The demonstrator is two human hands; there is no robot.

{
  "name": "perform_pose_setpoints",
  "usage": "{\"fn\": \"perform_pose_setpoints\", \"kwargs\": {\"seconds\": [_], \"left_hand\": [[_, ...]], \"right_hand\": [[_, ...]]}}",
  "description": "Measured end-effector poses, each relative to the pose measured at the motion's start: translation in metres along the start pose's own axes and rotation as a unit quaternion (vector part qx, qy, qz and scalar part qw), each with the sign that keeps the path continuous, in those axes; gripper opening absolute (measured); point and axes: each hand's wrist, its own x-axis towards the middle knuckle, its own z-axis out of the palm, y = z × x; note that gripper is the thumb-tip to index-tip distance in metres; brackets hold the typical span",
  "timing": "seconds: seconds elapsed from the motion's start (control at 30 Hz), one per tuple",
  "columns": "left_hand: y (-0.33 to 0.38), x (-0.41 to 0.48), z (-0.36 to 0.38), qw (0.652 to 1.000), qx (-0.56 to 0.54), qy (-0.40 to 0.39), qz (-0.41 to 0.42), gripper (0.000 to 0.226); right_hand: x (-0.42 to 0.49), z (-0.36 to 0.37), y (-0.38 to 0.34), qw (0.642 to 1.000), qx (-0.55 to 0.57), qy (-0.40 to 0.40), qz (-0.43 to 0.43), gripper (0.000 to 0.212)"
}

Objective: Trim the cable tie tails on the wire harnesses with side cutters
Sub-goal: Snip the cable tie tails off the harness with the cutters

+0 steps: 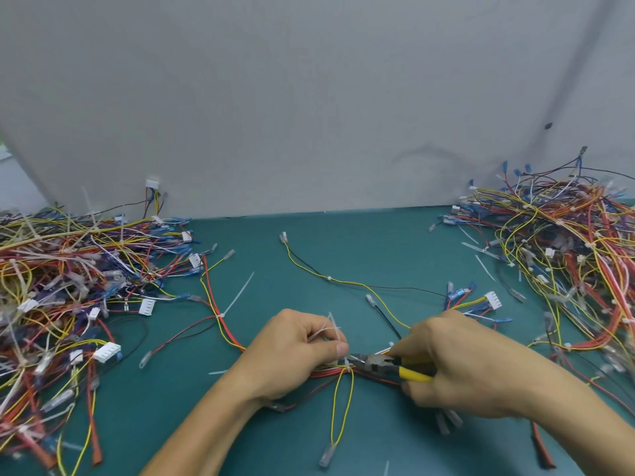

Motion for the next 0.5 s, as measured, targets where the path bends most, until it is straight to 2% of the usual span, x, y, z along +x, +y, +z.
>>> {"fn": "perform_pose_setpoints", "kwargs": {"seconds": [0.2, 0.5], "left_hand": [[-0.0013, -0.0001, -0.0013, 0.999, -0.023, -0.030, 0.010, 0.013], [-0.0021, 0.0007, -0.0003, 0.999, -0.026, -0.029, 0.008, 0.012]], "right_hand": [[0.0027, 0.0014, -0.0023, 1.000, -0.028, 0.000, -0.014, 0.024], [0.0042, 0.0050, -0.0040, 0.994, -0.099, 0.029, -0.032, 0.019]]}}
